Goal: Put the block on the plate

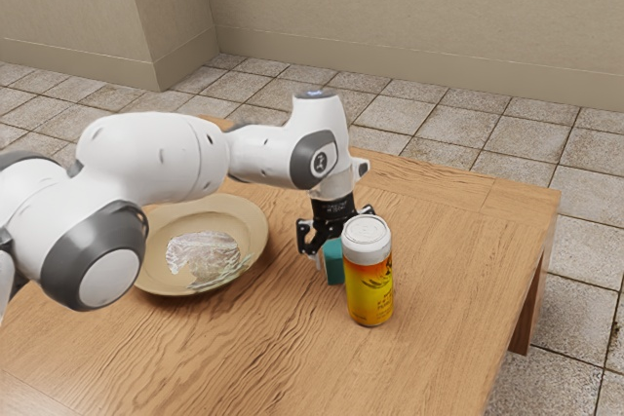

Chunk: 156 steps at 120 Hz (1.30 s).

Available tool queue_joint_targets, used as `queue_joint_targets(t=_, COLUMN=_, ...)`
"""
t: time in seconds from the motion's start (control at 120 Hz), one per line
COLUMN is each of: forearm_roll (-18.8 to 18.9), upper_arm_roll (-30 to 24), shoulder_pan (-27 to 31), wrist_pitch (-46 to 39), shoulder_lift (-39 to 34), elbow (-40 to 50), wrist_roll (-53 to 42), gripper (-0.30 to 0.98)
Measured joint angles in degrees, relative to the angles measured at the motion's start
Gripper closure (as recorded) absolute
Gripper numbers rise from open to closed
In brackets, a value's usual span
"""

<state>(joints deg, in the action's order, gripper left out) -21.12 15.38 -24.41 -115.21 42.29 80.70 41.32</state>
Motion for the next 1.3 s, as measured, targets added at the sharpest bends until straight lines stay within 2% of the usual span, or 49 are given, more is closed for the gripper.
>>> queue_joint_targets(t=0.233, forearm_roll=-0.25, upper_arm_roll=-0.3, shoulder_pan=0.02, wrist_pitch=-0.8, shoulder_lift=0.58, elbow=0.0, wrist_roll=-0.15, gripper=0.03)
queue_joint_targets(t=0.683, forearm_roll=-0.24, upper_arm_roll=-0.97, shoulder_pan=0.09, wrist_pitch=-2.8, shoulder_lift=0.93, elbow=-0.07, wrist_roll=-0.27, gripper=0.29)
queue_joint_targets(t=0.967, forearm_roll=0.36, upper_arm_roll=-0.97, shoulder_pan=-0.01, wrist_pitch=-3.0, shoulder_lift=-1.17, elbow=-0.08, wrist_roll=-0.16, gripper=0.31)
queue_joint_targets(t=1.3, forearm_roll=2.95, upper_arm_roll=-1.22, shoulder_pan=0.05, wrist_pitch=-0.72, shoulder_lift=-8.7, elbow=1.55, wrist_roll=-0.05, gripper=0.3)
